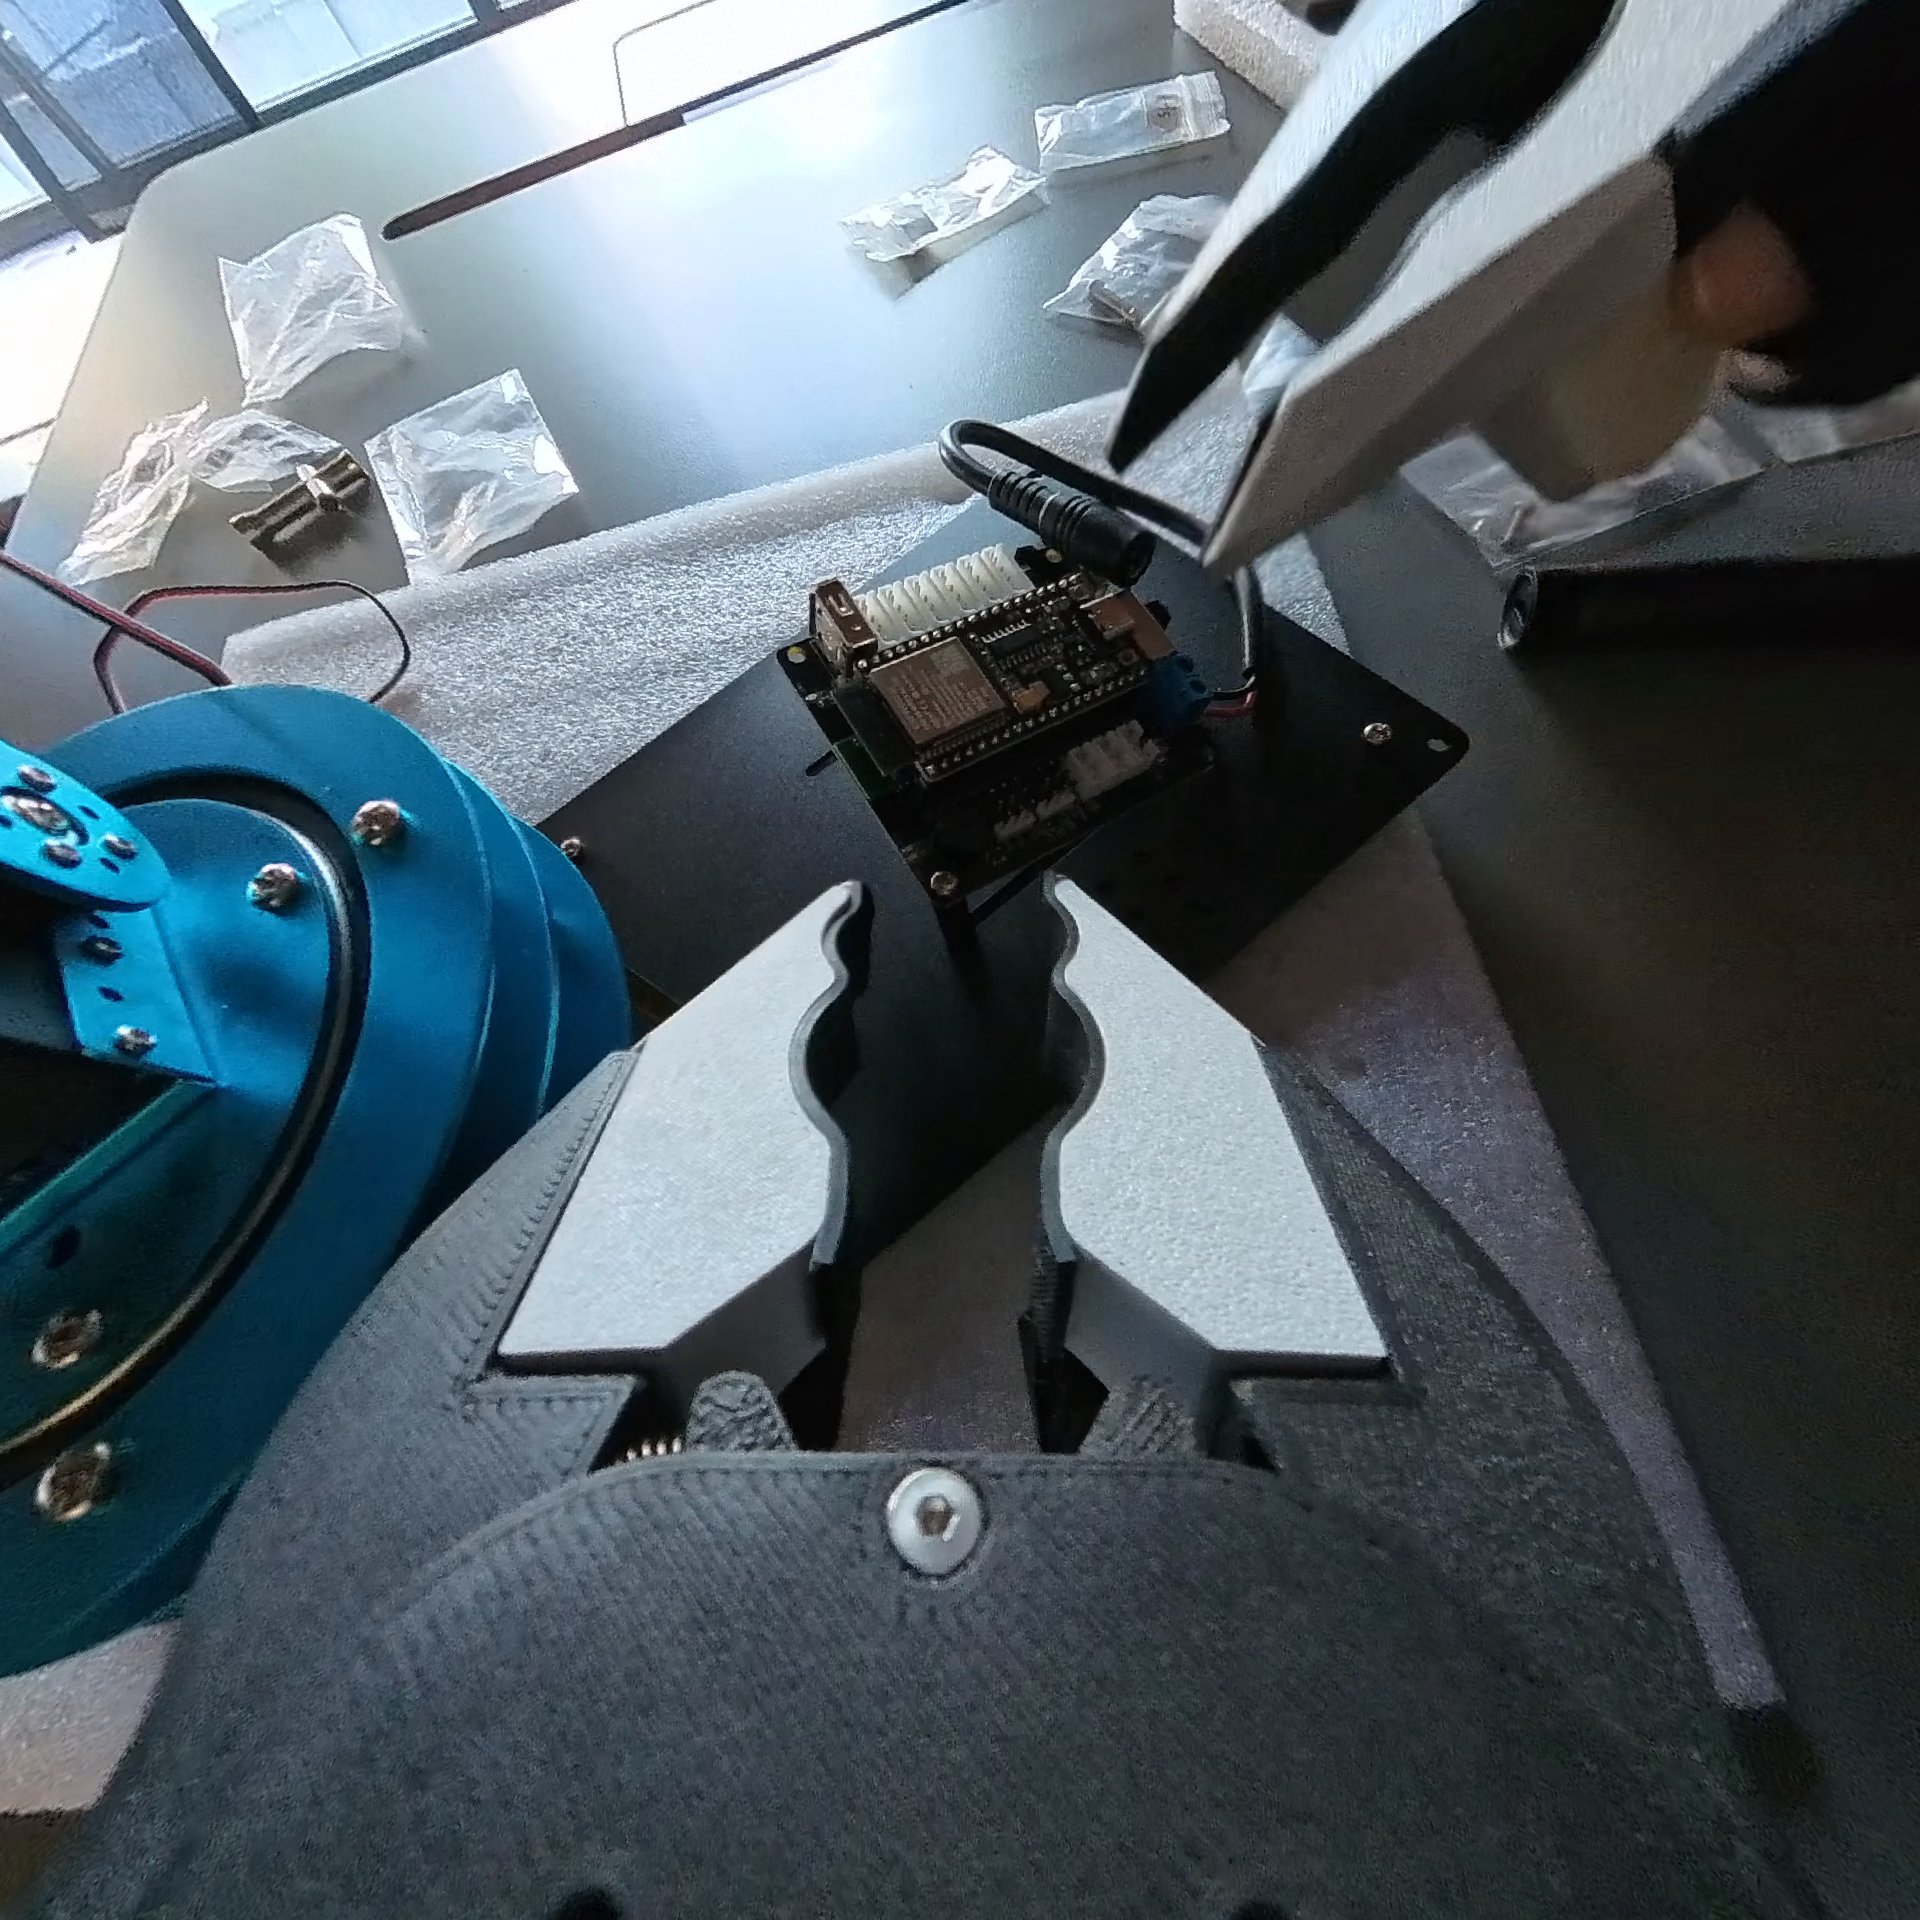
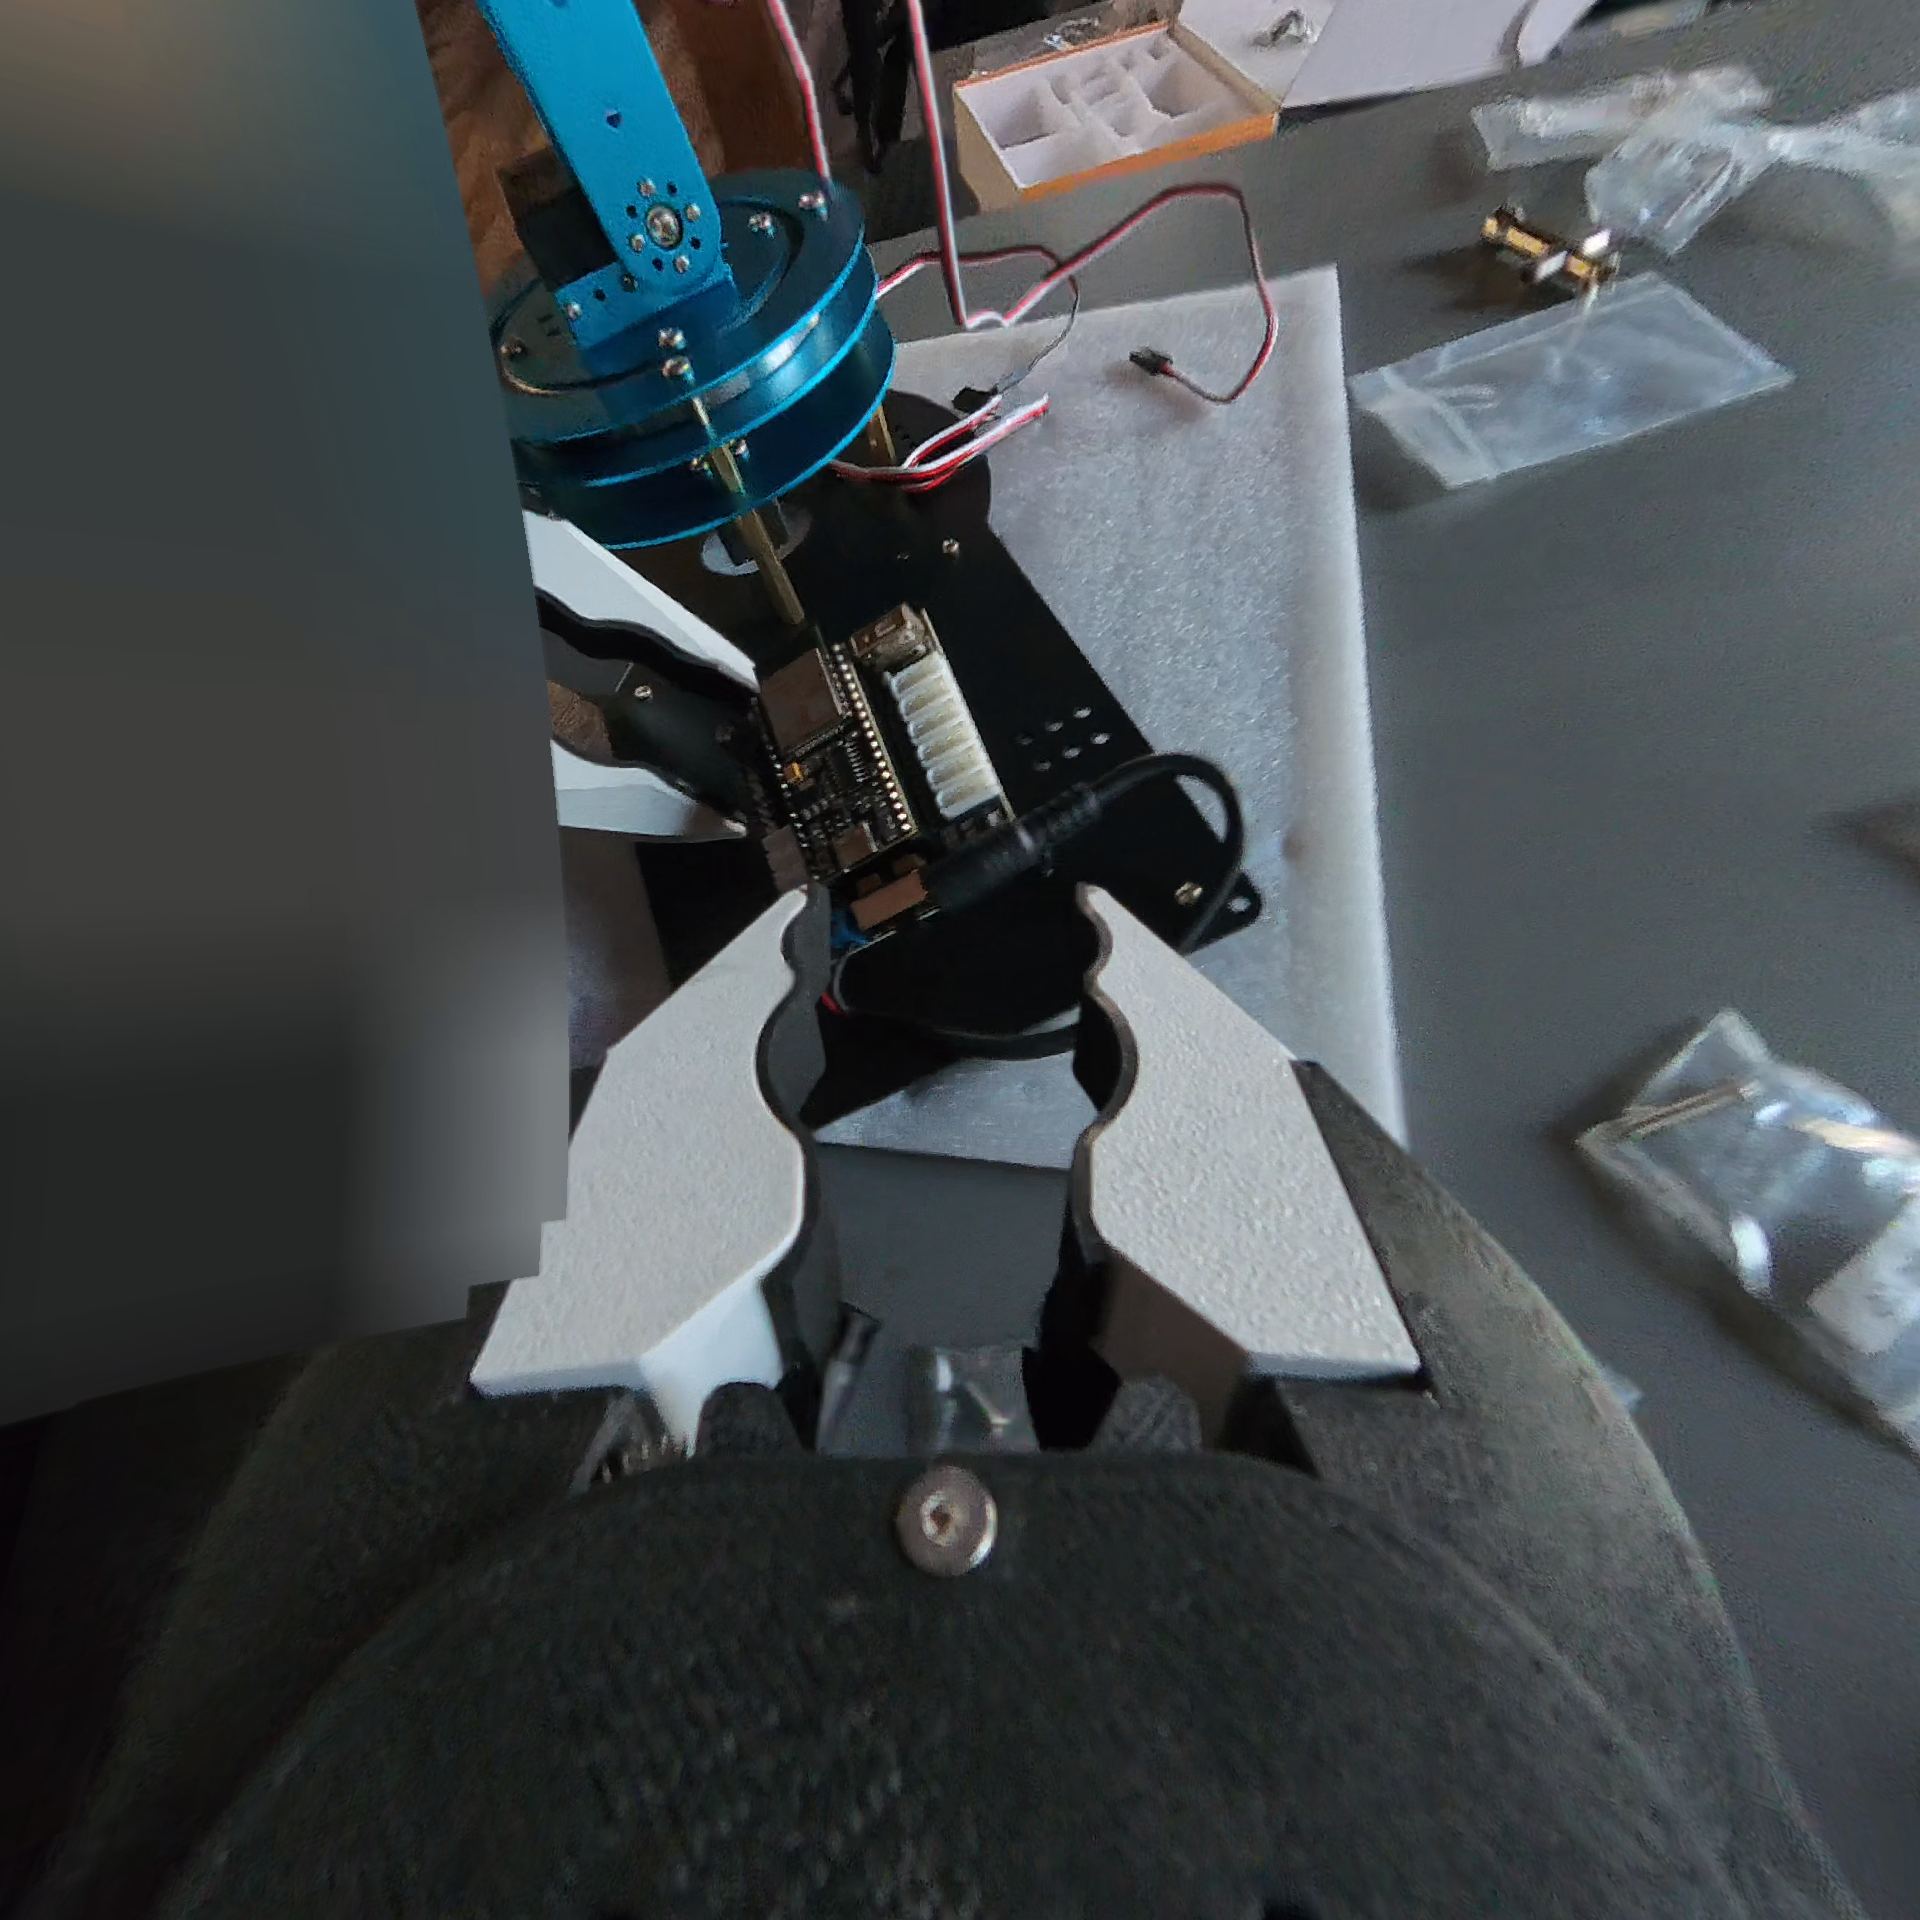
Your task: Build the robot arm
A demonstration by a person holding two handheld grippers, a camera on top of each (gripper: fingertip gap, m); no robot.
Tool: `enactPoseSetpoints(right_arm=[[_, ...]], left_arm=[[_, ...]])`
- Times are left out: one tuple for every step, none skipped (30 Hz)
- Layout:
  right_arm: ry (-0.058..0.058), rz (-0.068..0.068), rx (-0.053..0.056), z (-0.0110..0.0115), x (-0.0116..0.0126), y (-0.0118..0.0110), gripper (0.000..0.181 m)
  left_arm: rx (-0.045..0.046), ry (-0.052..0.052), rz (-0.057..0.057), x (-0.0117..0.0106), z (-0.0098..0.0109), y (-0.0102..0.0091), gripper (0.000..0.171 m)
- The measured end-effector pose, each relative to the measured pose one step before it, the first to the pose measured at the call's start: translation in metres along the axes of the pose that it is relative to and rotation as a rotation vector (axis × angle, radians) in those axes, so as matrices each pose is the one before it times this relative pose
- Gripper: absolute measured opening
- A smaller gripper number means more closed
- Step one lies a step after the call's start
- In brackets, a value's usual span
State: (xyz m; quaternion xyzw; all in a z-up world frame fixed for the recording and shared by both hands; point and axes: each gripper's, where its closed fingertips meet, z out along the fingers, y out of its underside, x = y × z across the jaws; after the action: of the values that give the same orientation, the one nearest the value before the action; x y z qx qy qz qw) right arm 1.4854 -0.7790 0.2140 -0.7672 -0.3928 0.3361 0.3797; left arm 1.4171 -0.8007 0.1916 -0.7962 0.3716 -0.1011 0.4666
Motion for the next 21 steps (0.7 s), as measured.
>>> enactPoseSetpoints(right_arm=[[-0.0132,-0.0438,-0.012,-0.00286,0.00339,-0.00388,0.04],[-0.0016,-0.0195,-0.0279,-0.00242,0.00653,-0.0019,0.03],[0.0088,0.0323,-0.0253,-0.00108,0.00881,-0.00207,0.029],[-0.0213,0.0643,-0.0079,0.00029,0.00395,-0.00428,0.031],[-0.0438,0.0822,0.0031,0.00125,-0.00054,-0.00517,0.031],[-0.0304,0.0868,0.0046,0.00198,0.00072,-0.004,0.031],[-0.0167,0.0722,-0.0019,0.00253,0.00211,-0.00154,0.03],[-0.0178,0.062,-0.0124,0.00323,0.00091,0.00039,0.035],[-0.0039,0.0448,-0.0265,0.00339,0.00146,0.00301,0.035],[0.014,0.0226,-0.0323,0.00323,0.00251,0.00425,0.035],[0.0119,0.006,-0.0175,0.00265,0.0004,0.00218,0.035],[0.0164,-0.0021,-0.0092,0.00188,-0.00038,0.00091,0.035],[0.022,-0.0102,-0.0096,0.00101,-0.0003,0.00066,0.035],[0.0362,-0.0184,-0.0062,0.00018,0.0023,0.00025,0.035],[0.0369,-0.0166,-0.0134,0.00053,0.00319,0.00168,0.034],[0.0112,-0.001,-0.0225,0.00132,0.00028,0.00304,0.035],[-0.0097,0.0123,-0.0148,0.00133,-0.00224,0.0019,0.035],[-0.0062,0.0139,-0.0069,0.00148,-0.00098,0.00105,0.035],[0.0027,0.0021,-0.0052,0.00126,0.00042,0.00093,0.034],[0.0108,-0.0066,-0.0008,0.00132,0.00182,0.00091,0.033],[-0.0024,0.0002,0.0002,0.00123,0.00013,0.00076,0.031]], left_arm=[[0.00407,-0.0063,0.0002,-0.00076,-0.00079,-0.00026,0.032],[0.00485,-0.0051,-0.0003,-0.00056,-0.00062,-0.00045,0.033],[0.00121,-0.0026,-0.0022,-0.00024,-0.00021,-0.0001,0.034],[-0.00148,0.0001,-0.0031,0.00025,-0.0001,-0.00017,0.036],[0.00168,0.0004,-0.0028,0.00042,-0.00024,-0.00077,0.037],[0.00406,0.0,-0.0015,0.00055,-0.00039,-0.00144,0.038],[0.00579,-0.0016,0.0007,0.00038,-0.0007,-0.00182,0.038],[0.00807,-0.0036,0.0015,-0.00001,-0.00081,-0.00232,0.038],[0.00739,-0.0032,0.0005,-0.00011,-0.00088,-0.00217,0.038],[0.00531,-0.002,-0.0006,-0.00008,-0.00059,-0.00175,0.038],[0.00411,-0.0018,-0.0005,-0.00018,-0.00072,-0.0014,0.038],[0.00296,-0.0024,0.001,-0.00028,-0.00057,-0.00128,0.038],[0.00301,-0.0035,0.0028,-0.00044,-0.00083,-0.00117,0.038],[0.00435,-0.0037,0.0039,-0.00043,-0.00127,-0.00155,0.038],[0.00552,-0.0033,0.0055,-0.00037,-0.00159,-0.00199,0.039],[0.00567,-0.0036,0.0094,-0.00039,-0.00207,-0.00229,0.039],[0.006,-0.003,0.0142,-0.00024,-0.0022,-0.00274,0.04],[0.00623,0.002,0.021,0.00034,-0.00225,-0.00334,0.041],[0.00468,0.0083,0.0307,0.00126,-0.00198,-0.00395,0.044],[-0.00096,0.0071,0.0395,0.00083,-0.00177,-0.00384,0.047],[-0.00715,0.001,0.0447,-0.00039,-0.00172,-0.00355,0.05]])
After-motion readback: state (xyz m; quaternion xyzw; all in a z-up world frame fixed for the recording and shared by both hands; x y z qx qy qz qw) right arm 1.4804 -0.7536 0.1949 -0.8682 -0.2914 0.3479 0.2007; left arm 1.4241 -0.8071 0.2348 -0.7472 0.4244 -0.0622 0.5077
